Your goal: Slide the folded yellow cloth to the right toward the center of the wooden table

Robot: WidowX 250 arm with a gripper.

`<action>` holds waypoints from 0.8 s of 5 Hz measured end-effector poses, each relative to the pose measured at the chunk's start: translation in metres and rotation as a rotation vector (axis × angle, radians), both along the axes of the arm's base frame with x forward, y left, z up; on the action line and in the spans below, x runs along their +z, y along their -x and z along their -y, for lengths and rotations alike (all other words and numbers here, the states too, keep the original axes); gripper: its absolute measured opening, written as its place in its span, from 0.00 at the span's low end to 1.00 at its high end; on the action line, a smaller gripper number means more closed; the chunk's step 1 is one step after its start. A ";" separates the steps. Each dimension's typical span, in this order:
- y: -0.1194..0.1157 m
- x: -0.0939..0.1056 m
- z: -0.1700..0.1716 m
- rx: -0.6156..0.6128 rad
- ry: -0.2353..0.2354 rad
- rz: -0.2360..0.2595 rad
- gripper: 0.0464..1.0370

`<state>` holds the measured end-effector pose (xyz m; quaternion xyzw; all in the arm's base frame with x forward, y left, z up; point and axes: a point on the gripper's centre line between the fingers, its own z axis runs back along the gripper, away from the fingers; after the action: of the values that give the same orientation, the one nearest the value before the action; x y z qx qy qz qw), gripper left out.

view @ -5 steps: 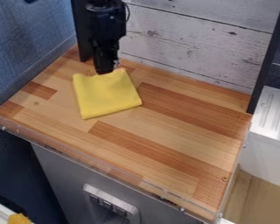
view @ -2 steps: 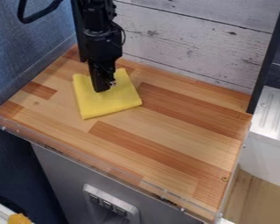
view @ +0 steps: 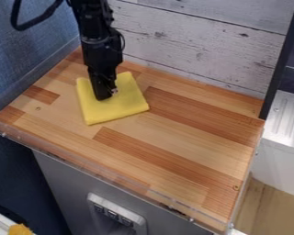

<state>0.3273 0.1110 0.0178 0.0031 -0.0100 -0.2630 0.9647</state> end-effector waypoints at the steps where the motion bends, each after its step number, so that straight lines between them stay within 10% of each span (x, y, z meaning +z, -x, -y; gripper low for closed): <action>1: -0.004 0.004 0.000 0.007 0.006 0.002 0.02; 4: -0.019 -0.004 0.027 0.142 0.017 -0.032 0.02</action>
<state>0.3459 0.0840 0.0134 -0.0087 0.0035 -0.1938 0.9810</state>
